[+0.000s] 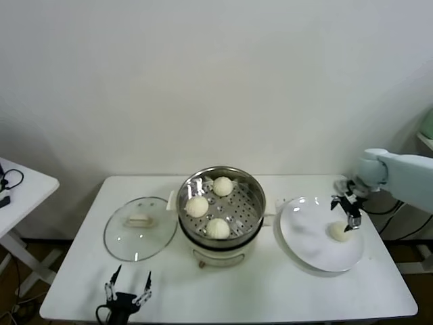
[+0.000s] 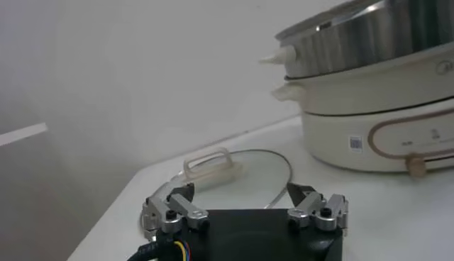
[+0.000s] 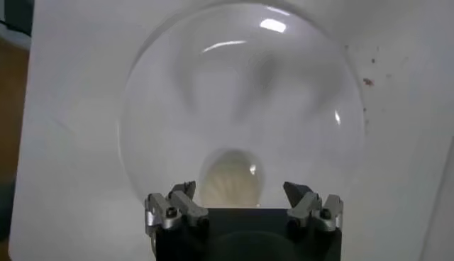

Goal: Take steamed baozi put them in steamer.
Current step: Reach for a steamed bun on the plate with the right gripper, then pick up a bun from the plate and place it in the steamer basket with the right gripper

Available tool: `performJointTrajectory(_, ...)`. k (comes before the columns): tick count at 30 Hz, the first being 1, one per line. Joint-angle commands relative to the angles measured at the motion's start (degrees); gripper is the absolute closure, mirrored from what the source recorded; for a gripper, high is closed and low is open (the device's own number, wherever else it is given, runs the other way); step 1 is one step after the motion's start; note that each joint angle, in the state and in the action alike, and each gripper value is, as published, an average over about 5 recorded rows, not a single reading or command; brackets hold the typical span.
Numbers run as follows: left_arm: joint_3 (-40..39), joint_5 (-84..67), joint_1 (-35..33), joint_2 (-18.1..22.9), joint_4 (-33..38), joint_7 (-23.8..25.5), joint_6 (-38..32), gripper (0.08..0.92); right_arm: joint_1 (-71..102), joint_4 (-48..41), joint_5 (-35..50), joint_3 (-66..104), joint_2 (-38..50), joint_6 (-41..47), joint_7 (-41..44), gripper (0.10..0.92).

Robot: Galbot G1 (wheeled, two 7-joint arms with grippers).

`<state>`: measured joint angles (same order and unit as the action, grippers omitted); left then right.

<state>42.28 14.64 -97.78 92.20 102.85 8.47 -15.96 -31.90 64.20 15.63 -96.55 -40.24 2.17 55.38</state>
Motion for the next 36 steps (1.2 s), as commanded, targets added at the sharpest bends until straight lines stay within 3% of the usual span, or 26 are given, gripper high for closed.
performJointTrajectory(1, 0.05, 0.78, -0.76, 2.8, -0.05, -0.11, -0.25, 0.177, 12.65, -7.64, -5.34, 10.47, 0.89, 0.34, -1.65, 0.203)
performJointTrajectory(15, -0.03, 1.22, -0.9, 2.8, -0.27, -0.23, -0.5, 0.177, 16.75, -9.25, -9.72, 15.35, -0.28, -0.42, -2.89, 0.209)
performJointTrajectory(23, -0.13, 1.22, -0.91, 2.77, 0.05, -0.29, -0.55, 0.177, 12.9, -4.86, -8.89, 14.04, 1.23, 0.0, -1.48, 0.406)
performJointTrajectory(28, -0.24, 1.2, -0.9, 2.56, 0.61, -0.24, -0.33, 0.177, -5.11, 3.21, 0.46, 0.56, 1.81, 0.53, 0.27, 0.478)
performJointTrajectory(36, -0.46, 0.93, -1.22, 2.19, 1.73, -0.15, -0.22, 0.177, -40.8, 17.88, 22.35, -20.51, -5.91, 2.4, 3.8, 0.475)
